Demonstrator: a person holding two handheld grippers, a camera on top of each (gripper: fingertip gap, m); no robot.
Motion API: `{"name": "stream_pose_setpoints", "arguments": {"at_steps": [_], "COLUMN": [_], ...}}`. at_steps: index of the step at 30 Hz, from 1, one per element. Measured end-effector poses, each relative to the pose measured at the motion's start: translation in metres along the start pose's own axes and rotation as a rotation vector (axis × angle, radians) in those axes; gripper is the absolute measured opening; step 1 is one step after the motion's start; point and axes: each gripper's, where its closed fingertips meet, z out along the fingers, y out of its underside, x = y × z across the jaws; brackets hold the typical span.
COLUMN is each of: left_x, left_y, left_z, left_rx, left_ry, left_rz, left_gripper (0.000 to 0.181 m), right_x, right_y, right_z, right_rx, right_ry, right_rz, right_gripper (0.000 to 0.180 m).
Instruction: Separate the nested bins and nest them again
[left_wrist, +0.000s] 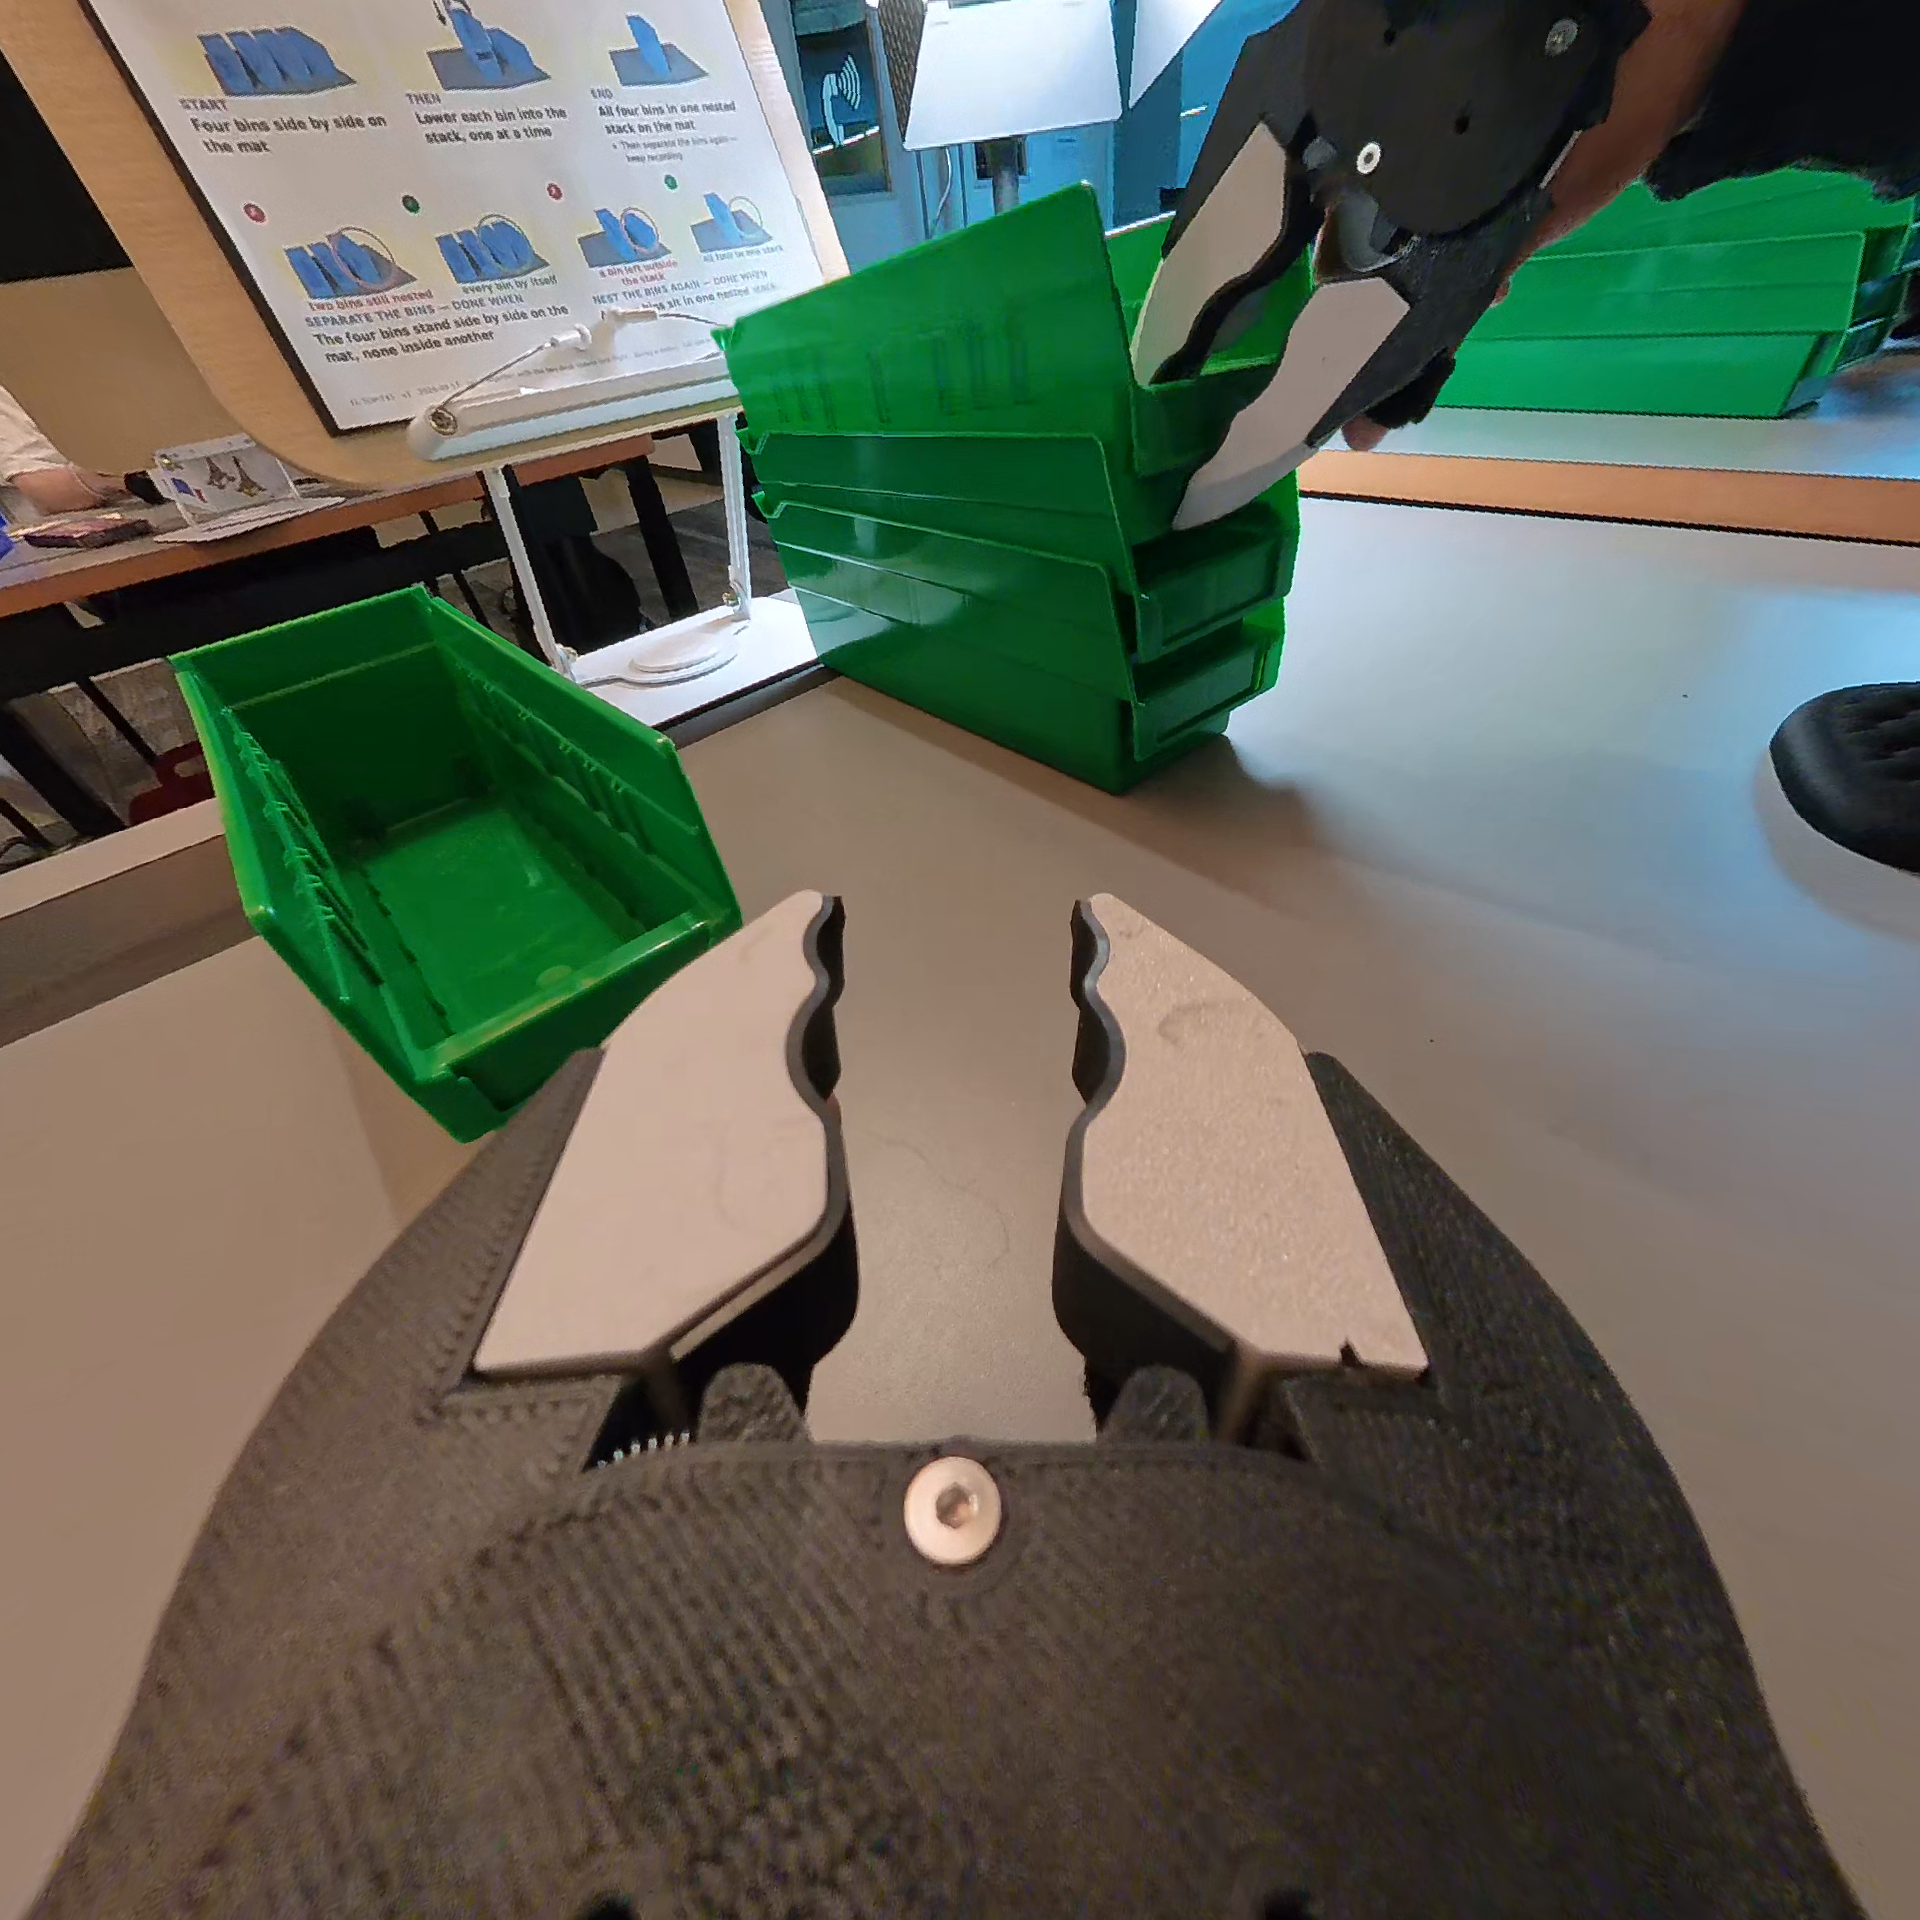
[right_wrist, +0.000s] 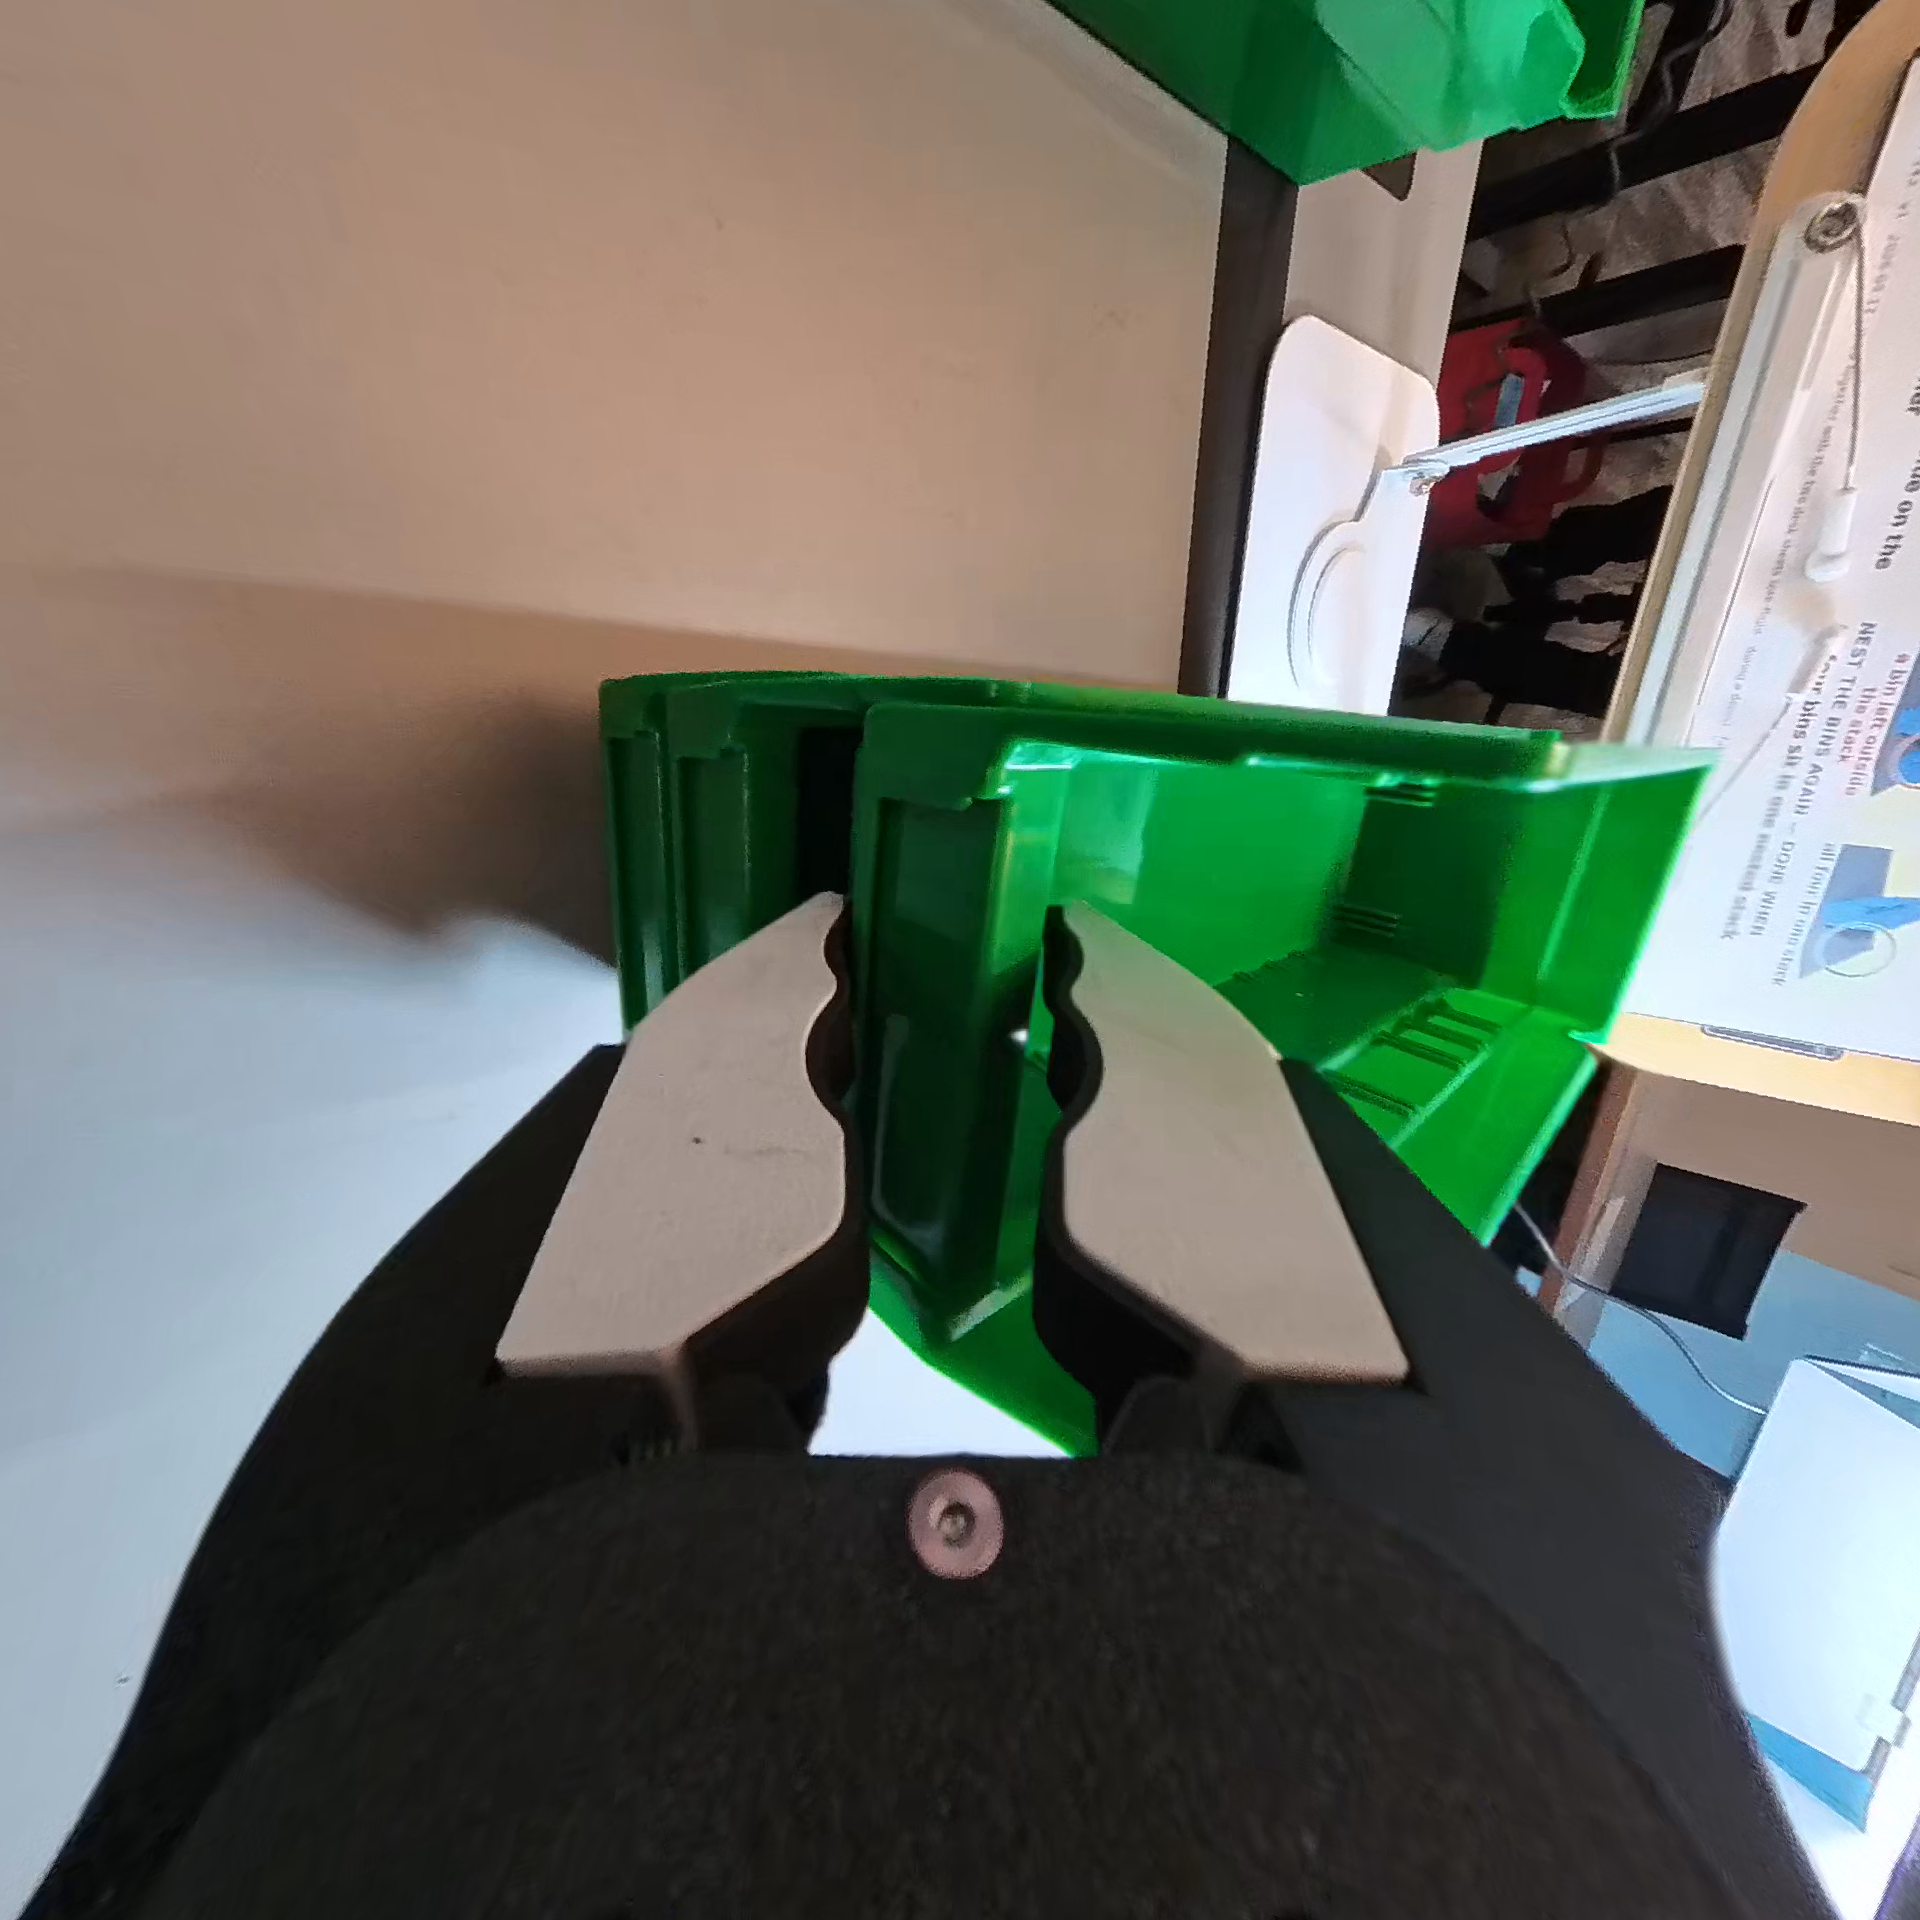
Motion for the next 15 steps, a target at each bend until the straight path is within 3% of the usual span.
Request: {"name": "stream_pose_setpoints", "arguments": {"at_steps": [7, 15], "left_x": [0.0, 0.0], "left_y": [0.0, 0.001], "left_z": [0.0, 0.001], "left_rx": [0.0, -0.004], "left_ry": [-0.002, 0.0], "left_rz": [-0.002, 0.0], "left_gripper": [0.042, 0.042], "right_x": [0.0, 0.018], "right_y": [-0.014, -0.029], "right_z": [-0.023, -0.087], "right_rx": [0.091, 0.413], "right_ry": [-0.005, 0.137], "right_rz": [0.075, 0.377], "right_gripper": [0.043, 0.043]}}
